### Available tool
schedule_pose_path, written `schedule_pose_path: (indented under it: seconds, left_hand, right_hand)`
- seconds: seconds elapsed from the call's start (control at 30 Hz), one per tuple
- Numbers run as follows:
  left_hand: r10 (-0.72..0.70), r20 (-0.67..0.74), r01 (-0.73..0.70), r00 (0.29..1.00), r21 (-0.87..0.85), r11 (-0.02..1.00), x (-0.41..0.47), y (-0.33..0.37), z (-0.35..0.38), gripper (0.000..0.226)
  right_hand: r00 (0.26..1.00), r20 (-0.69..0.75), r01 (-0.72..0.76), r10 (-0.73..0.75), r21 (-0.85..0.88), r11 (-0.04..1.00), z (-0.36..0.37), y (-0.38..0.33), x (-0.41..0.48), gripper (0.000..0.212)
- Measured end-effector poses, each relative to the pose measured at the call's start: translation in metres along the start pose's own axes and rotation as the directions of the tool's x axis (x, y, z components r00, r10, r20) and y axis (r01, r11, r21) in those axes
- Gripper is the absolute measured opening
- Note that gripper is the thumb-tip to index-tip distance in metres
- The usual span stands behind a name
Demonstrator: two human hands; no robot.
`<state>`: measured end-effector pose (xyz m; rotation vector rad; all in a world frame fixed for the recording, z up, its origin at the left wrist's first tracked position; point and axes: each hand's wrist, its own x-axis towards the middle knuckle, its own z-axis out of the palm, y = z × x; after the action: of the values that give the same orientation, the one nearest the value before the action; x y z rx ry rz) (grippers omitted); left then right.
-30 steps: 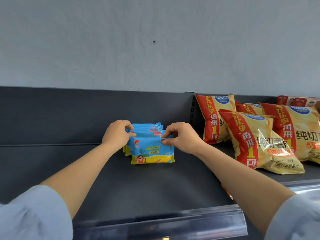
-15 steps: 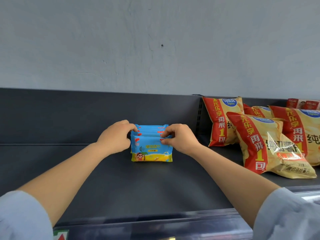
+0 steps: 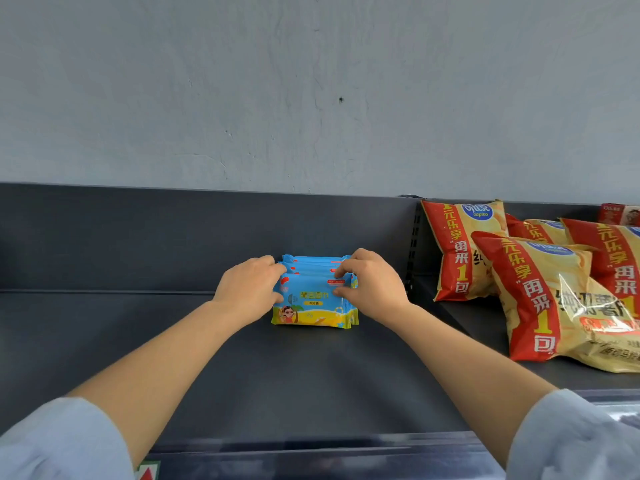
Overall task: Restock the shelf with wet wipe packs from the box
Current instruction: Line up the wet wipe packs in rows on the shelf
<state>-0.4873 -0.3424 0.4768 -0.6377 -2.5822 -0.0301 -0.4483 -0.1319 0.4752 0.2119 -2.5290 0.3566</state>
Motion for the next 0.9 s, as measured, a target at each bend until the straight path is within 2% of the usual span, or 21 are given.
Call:
schedule_pose_path:
  seconds: [0.23, 0.43, 0.6, 0.9]
  left_hand:
    - [-0.025, -0.018, 0.026, 1.0, 0.073, 0.997, 0.001, 0.004, 0.005, 0.048]
    - [-0.048, -0.037, 0.054, 0.998, 0.183, 0.982, -0.01, 0.014, 0.003, 0.069]
    - [-0.097, -0.004, 0.096, 0.995, 0.2, 0.975, -0.024, 0.025, -0.01, 0.071]
    - [-0.132, 0.061, 0.116, 0.989, 0.224, 0.968, -0.069, 0.049, -0.036, 0.068]
  right_hand:
    - [1.0, 0.007, -0.002, 0.002, -0.063, 0.998, 0.003, -0.005, -0.001, 0.035]
    - [0.999, 0.046, 0.018, -0.01, -0.174, 0.985, -0.005, -0.003, -0.011, 0.045]
    - [0.997, 0.069, 0.001, 0.015, -0.225, 0.974, -0.017, 0.001, -0.028, 0.052]
    - [0.994, 0.111, 0.013, 0.02, -0.293, 0.956, -0.044, -0.001, -0.069, 0.054]
